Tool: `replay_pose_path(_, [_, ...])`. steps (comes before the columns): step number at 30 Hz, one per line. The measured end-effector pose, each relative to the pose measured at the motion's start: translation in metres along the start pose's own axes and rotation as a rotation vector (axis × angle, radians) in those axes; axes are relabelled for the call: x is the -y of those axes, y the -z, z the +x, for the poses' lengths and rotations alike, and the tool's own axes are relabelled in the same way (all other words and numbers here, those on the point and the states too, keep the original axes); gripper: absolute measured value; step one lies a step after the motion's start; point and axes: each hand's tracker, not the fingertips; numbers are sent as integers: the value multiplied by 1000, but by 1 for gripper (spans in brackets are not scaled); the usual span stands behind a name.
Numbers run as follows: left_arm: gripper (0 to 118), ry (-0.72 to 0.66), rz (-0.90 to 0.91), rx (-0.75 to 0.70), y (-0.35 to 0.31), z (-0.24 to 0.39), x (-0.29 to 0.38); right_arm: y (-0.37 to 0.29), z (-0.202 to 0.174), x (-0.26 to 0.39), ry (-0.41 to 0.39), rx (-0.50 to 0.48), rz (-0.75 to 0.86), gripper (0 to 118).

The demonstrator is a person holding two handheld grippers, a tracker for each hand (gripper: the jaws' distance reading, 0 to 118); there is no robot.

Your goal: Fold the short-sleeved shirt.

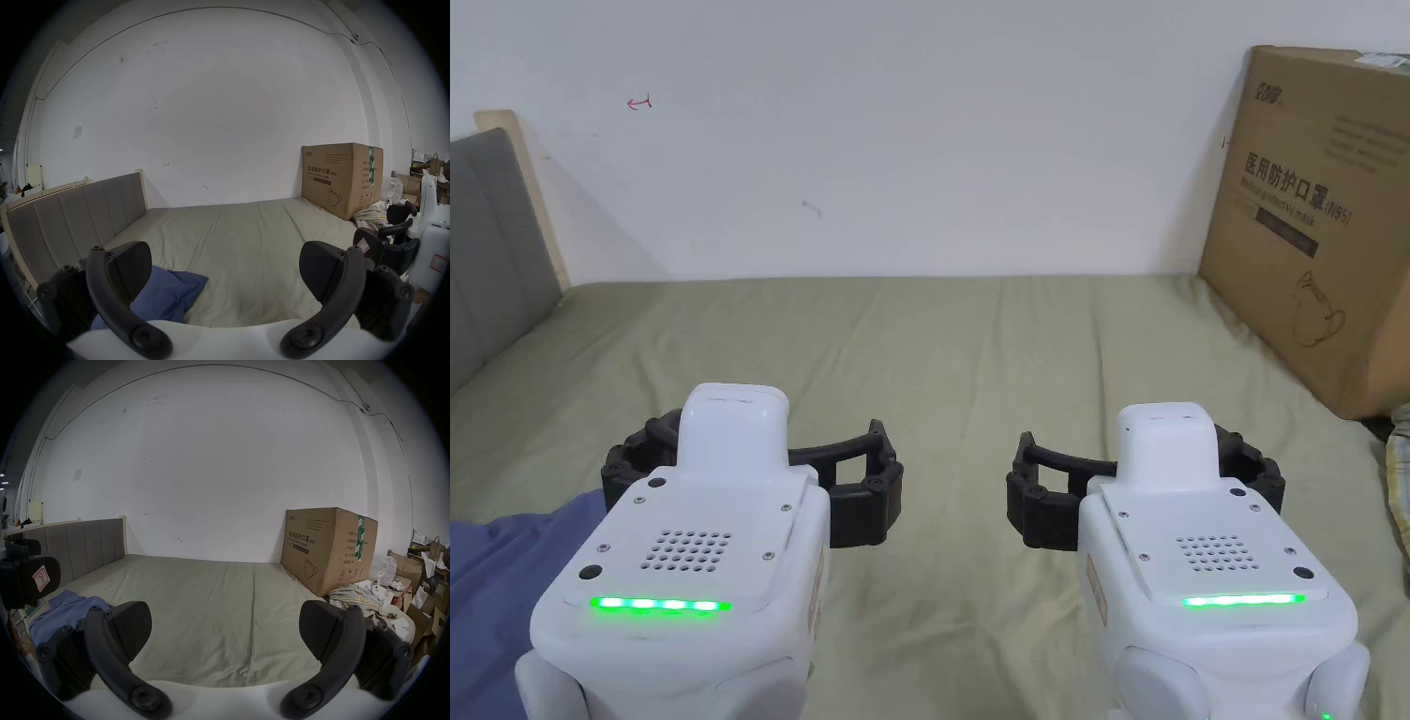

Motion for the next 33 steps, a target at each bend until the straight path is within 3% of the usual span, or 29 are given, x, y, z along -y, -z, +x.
replay_pose_path(10, [117, -6, 3, -74, -1, -2, 2, 1, 2, 2, 7, 42, -11, 118])
replay_pose_path(12, [103, -25, -44, -75, -2, -3, 0, 1, 3, 1, 0, 39, -21, 118])
replay_pose_path(14, [60, -44, -29, -62, -3, -5, 1, 0, 4, 1, 7, 41, -32, 99])
replay_pose_path(15, [38, -40, -32, -66, -3, -4, 1, -1, 4, 1, 19, 35, -28, 76])
replay_pose_path(16, [13, -30, -34, -80, -2, -4, 1, -2, 4, 1, 26, 41, -25, 33])
replay_pose_path(17, [5, -15, -32, -82, -1, -3, 2, -2, 4, 1, 25, 53, -26, 13])
replay_pose_path(19, [1, 18, -19, -108, -1, -1, 5, 0, 3, 1, 4, 73, -28, 11])
replay_pose_path(23, [0, -46, -43, -53, 0, -10, 6, -3, 4, 1, 42, 67, -23, 1])
replay_pose_path(28, [0, -53, -47, -66, -4, -23, 2, 4, -6, -2, 50, 24, -42, 1])
replay_pose_path(33, [0, -95, -49, -137, -17, -58, -5, 16, -43, -12, 63, -123, -43, 1])
